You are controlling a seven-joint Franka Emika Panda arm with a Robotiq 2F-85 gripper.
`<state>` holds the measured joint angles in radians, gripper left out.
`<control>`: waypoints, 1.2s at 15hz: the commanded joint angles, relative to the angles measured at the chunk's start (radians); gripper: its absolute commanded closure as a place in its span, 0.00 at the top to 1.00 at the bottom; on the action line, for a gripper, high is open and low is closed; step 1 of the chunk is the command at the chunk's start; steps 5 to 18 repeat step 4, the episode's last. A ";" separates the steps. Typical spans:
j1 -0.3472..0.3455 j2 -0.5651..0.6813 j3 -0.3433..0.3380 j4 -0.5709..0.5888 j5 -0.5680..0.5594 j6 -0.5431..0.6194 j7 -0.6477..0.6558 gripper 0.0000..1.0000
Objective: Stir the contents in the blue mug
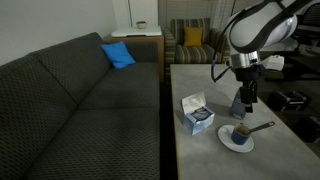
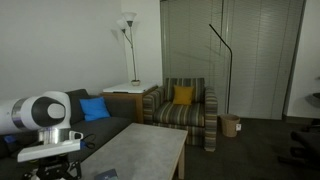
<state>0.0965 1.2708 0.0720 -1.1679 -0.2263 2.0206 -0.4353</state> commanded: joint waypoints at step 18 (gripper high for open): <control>-0.017 -0.175 0.021 -0.164 0.006 0.072 -0.014 1.00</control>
